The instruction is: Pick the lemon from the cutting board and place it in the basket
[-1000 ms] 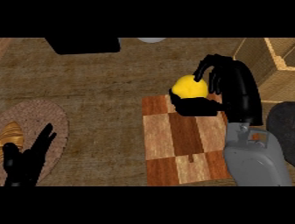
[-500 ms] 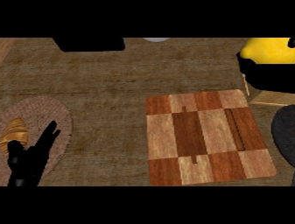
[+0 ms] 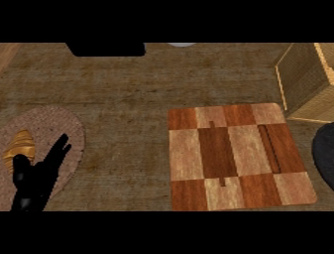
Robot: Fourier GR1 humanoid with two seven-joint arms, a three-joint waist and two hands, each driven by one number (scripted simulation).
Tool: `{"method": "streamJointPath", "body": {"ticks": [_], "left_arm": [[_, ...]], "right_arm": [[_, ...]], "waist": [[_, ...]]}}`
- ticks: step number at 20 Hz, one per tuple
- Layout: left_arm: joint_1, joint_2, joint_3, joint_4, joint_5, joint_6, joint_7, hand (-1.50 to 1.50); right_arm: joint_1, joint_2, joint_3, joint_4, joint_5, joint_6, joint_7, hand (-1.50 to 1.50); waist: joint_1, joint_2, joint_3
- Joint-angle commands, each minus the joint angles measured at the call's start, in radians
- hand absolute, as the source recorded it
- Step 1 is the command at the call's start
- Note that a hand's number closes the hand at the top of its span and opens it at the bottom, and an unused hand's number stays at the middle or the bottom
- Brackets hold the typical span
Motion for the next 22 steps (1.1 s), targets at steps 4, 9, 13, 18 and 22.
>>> {"method": "streamJointPath", "body": {"ticks": [4,9,13,18,22], "left_arm": [[-0.015,0.013,0.017,0.094,0.016,-0.036,0.059,0.00],[0.036,-0.011,-0.008,0.034,0.006,-0.030,0.067,0.00],[0.001,-0.020,0.012,0.120,0.002,-0.043,0.028,0.00],[0.003,-0.013,0.024,0.086,0.005,-0.045,0.051,0.00],[-0.005,-0.017,0.037,0.133,-0.001,-0.059,0.006,0.00]], "right_arm": [[0.007,-0.089,-0.035,0.256,0.021,-0.060,-0.186,1.50],[0.023,-0.138,-0.108,0.372,-0.047,-0.077,-0.312,1.50],[-0.001,-0.112,-0.148,0.493,-0.067,-0.160,-0.355,1.50],[0.012,-0.125,-0.214,0.619,-0.127,-0.211,-0.463,1.50],[0.050,-0.125,-0.246,0.709,-0.155,-0.251,-0.571,1.50]], "waist": [[0.012,0.018,-0.016],[0.010,0.013,-0.015],[0.010,0.016,-0.016],[0.011,0.015,-0.015],[0.011,0.018,-0.015]]}}
